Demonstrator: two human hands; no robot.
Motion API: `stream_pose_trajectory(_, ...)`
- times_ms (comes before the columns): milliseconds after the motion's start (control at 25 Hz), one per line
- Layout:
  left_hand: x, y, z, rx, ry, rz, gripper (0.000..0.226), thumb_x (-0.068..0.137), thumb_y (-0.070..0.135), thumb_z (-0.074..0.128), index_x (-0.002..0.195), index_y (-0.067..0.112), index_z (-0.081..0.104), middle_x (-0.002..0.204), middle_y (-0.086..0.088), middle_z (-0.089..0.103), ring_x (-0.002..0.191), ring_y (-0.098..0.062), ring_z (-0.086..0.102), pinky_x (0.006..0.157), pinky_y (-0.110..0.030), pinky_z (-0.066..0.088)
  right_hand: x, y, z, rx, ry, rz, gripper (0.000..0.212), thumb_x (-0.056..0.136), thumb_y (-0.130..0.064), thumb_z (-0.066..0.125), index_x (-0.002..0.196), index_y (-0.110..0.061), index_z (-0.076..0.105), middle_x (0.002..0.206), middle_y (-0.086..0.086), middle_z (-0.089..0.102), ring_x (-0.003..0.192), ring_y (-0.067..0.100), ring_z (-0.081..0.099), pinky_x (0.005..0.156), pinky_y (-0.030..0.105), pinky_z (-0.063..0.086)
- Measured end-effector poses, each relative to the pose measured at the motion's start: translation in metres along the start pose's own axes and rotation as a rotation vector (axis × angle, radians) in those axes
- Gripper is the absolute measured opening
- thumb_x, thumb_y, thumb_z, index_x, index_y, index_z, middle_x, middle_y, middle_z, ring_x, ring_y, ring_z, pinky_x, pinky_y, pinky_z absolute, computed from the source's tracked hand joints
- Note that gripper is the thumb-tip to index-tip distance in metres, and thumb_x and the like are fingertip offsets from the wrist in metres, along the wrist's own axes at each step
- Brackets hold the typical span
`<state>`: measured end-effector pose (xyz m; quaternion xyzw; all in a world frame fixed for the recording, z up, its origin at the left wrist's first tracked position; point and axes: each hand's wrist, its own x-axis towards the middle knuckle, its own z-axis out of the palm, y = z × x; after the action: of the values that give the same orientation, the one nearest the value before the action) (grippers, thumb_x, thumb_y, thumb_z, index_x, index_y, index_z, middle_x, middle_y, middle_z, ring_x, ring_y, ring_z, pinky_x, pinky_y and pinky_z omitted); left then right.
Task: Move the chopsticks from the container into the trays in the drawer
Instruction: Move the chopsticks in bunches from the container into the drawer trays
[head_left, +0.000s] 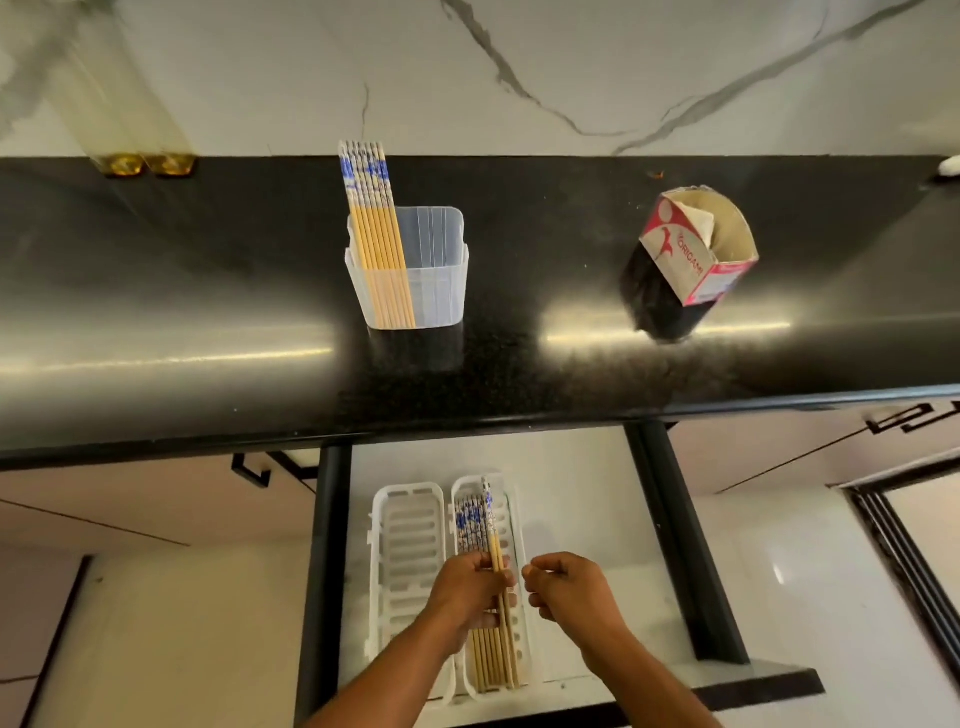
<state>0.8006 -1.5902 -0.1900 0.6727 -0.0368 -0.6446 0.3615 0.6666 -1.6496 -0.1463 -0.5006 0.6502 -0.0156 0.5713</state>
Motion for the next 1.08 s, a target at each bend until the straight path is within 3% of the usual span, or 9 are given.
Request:
stream_pose_trajectory(120, 0.013, -0.008, 0.012, 0.122, 0.098, -0.022, 0.008, 0.090, 0.008, 0.067, 0.098, 0.009, 0.066, 0.097, -0.015, 0.074, 0.083, -0.025, 0.073, 0.068, -0.037, 0.064, 0.004, 0.011, 0.009, -0.028, -0.012, 0.030, 0.018, 0.090, -0.028, 0.070, 0.104, -0.016, 0.070, 0.084, 0.001, 0.076, 0.080, 0.018, 0.073, 0.078, 0.034, 0.062)
stream_pose_trajectory(200, 0.022, -0.011, 0.018, 0.198, 0.167, -0.021, 0.006, 0.089, 0.013, 0.070, 0.093, 0.011, 0.065, 0.096, -0.013, 0.073, 0.089, -0.028, 0.073, 0.073, -0.045, 0.065, 0.005, 0.015, 0.011, -0.045, -0.012, 0.044, 0.019, 0.090, -0.028, 0.069, 0.104, -0.017, 0.070, 0.084, -0.001, 0.076, 0.078, 0.015, 0.072, 0.079, 0.033, 0.062)
stream_pose_trajectory(320, 0.033, -0.013, 0.027, 0.246, 0.224, -0.039, 0.011, 0.087, 0.013, 0.073, 0.093, 0.010, 0.065, 0.093, -0.011, 0.071, 0.081, -0.025, 0.072, 0.069, -0.043, 0.065, 0.008, 0.017, 0.008, -0.052, -0.012, 0.053, 0.019, 0.090, -0.030, 0.068, 0.104, -0.017, 0.069, 0.085, -0.001, 0.076, 0.079, 0.014, 0.072, 0.081, 0.033, 0.061)
stream_pose_trajectory(400, 0.037, -0.011, 0.032, 0.223, 0.243, -0.060, 0.011, 0.088, 0.009, 0.072, 0.086, 0.012, 0.062, 0.088, -0.010, 0.070, 0.077, -0.024, 0.071, 0.067, -0.039, 0.064, 0.011, 0.017, 0.005, -0.050, -0.005, 0.051, 0.022, 0.089, -0.031, 0.068, 0.105, -0.016, 0.069, 0.085, 0.000, 0.076, 0.080, 0.015, 0.071, 0.081, 0.034, 0.061)
stream_pose_trajectory(560, 0.045, -0.011, 0.039, 0.175, 0.296, -0.107, 0.016, 0.090, 0.004, 0.068, 0.077, 0.013, 0.063, 0.087, -0.011, 0.072, 0.078, -0.027, 0.073, 0.075, -0.048, 0.064, 0.015, 0.018, -0.001, -0.053, 0.002, 0.049, 0.022, 0.089, -0.030, 0.068, 0.105, -0.016, 0.070, 0.085, -0.002, 0.075, 0.080, 0.014, 0.071, 0.082, 0.035, 0.061)
stream_pose_trajectory(880, 0.042, -0.009, 0.044, 0.238, 0.348, -0.120, 0.007, 0.089, 0.012, 0.072, 0.091, 0.006, 0.069, 0.091, -0.015, 0.075, 0.081, -0.029, 0.075, 0.070, -0.043, 0.065, 0.020, 0.016, -0.002, -0.052, -0.012, 0.041, 0.021, 0.093, -0.028, 0.065, 0.109, -0.014, 0.069, 0.088, 0.001, 0.074, 0.082, 0.016, 0.070, 0.081, 0.031, 0.061)
stream_pose_trajectory(1080, 0.044, -0.008, 0.044, 0.250, 0.343, -0.161, 0.015, 0.090, 0.012, 0.071, 0.078, 0.008, 0.062, 0.093, -0.019, 0.074, 0.084, -0.034, 0.075, 0.071, -0.044, 0.064, 0.024, 0.016, 0.001, -0.055, -0.013, 0.044, 0.021, 0.093, -0.030, 0.066, 0.107, -0.016, 0.070, 0.089, 0.001, 0.074, 0.081, 0.015, 0.071, 0.081, 0.032, 0.061)
